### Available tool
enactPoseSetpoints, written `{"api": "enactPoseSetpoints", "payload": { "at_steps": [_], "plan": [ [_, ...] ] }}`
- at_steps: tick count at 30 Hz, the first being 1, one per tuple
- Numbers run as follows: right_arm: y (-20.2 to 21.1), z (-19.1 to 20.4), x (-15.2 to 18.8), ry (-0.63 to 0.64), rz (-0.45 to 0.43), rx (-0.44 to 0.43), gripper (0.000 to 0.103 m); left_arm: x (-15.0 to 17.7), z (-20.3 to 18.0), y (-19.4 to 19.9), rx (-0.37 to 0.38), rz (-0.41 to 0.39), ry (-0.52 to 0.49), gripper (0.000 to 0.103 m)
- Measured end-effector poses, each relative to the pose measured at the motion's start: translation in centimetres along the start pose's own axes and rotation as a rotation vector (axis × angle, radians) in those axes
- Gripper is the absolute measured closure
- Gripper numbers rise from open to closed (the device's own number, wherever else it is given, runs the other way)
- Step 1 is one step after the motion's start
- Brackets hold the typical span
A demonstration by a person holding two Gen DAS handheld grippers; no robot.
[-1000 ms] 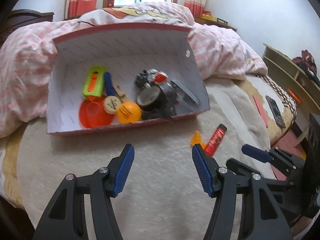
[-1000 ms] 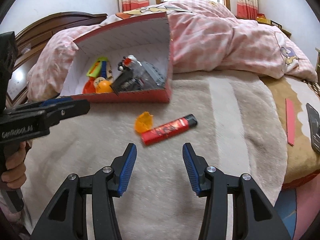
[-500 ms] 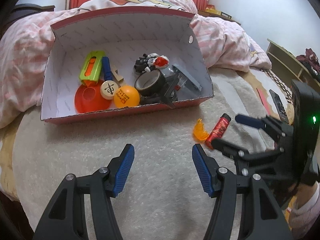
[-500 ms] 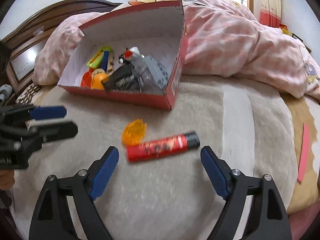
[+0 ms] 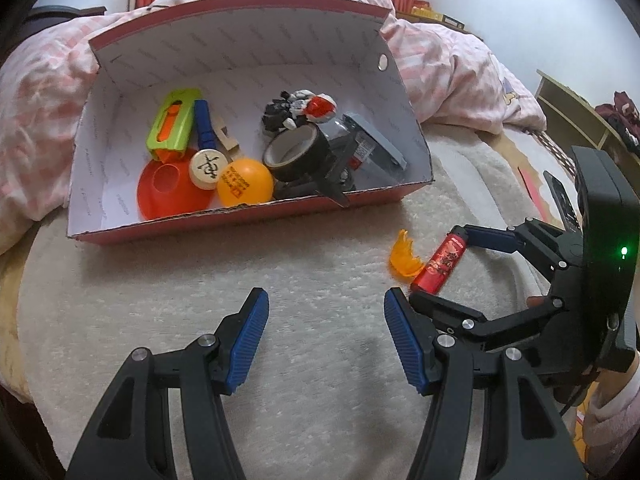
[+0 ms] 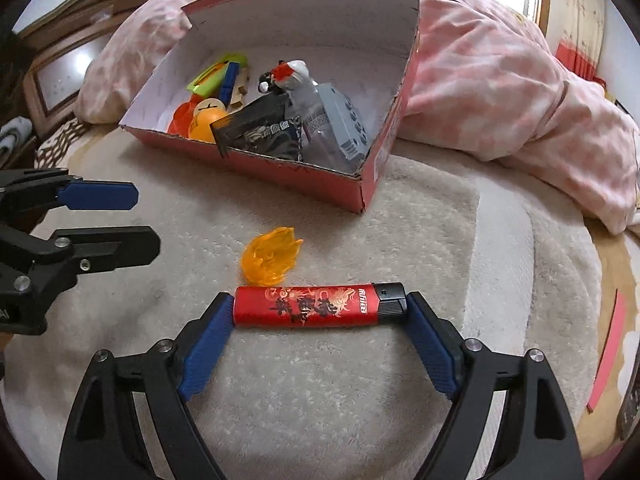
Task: Organize objects
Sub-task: 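Grasp the orange flame piece with the left gripper while the right grasps the red cylinder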
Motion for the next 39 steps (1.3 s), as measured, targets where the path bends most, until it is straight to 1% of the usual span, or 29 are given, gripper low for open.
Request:
{"api": "enactPoseSetpoints", "payload": {
  "at_steps": [4,9,11,13,15,17,18,21,23,25,28,32,39],
  "plan": [
    [0.6,-0.7,0.1,-0.072,-0.020,-0.004,0.018,-0.2,-1.0,-0.3,-0.002,-0.001,-0.027,0.042],
    [2.1,-1.1,1.1,-0.089,-0.030,0.075,0.018,-1.0,-3.0,-1.2,0.010,0.001,-0.050,0.042],
    [2.5,-1.0,1.9,-0.101,-0.021,0.079,0.018,-1.3,-3.7,-1.6,0.012,0.003,-0.062,0.042],
    [2.9,-0.8,2.7,-0.116,-0.021,0.064,0.018,-1.5,-4.9,-2.3,0.018,0.008,-0.087,0.043],
    [3.0,-0.7,3.2,-0.117,-0.023,0.061,0.018,-1.7,-5.7,-2.8,0.002,0.007,-0.112,0.046],
    [2.8,-0.6,3.3,-0.112,-0.030,0.066,0.018,-1.8,-6.4,-3.7,-0.017,0.015,-0.135,0.055],
    [2.7,-0.6,3.3,-0.114,-0.036,0.066,0.018,-1.8,-6.5,-3.9,-0.024,0.017,-0.138,0.056],
    [2.6,-0.6,3.4,-0.123,-0.049,0.061,0.018,-1.9,-6.7,-3.9,-0.054,-0.004,-0.169,0.063],
    [2.6,-0.7,3.4,-0.125,-0.056,0.056,0.018,-1.8,-6.9,-3.7,-0.050,-0.008,-0.181,0.075],
    [2.6,-0.7,3.5,-0.125,-0.057,0.056,0.018,-1.7,-6.9,-3.6,-0.052,-0.011,-0.187,0.080],
    [2.6,-0.7,3.5,-0.124,-0.056,0.057,0.018,-1.5,-6.6,-3.4,-0.045,-0.007,-0.184,0.080],
    [2.5,-0.8,3.6,-0.122,-0.056,0.064,0.018,-1.0,-5.8,-2.9,-0.041,0.006,-0.155,0.080],
    [2.7,-0.4,3.6,-0.137,-0.058,0.084,0.018,-0.5,-3.9,-2.1,-0.050,0.012,-0.111,0.080]
  ]
}}
Point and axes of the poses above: each gripper's, at about its wrist camera, not at the fingertips, and y roughly against the way its jaws point, z to its left, x to its underside, the point moved 9 cm from there along -y, roughly the way its jaws point, and after that the axes turned 13 degrees about -x, right-handed, at the moved point
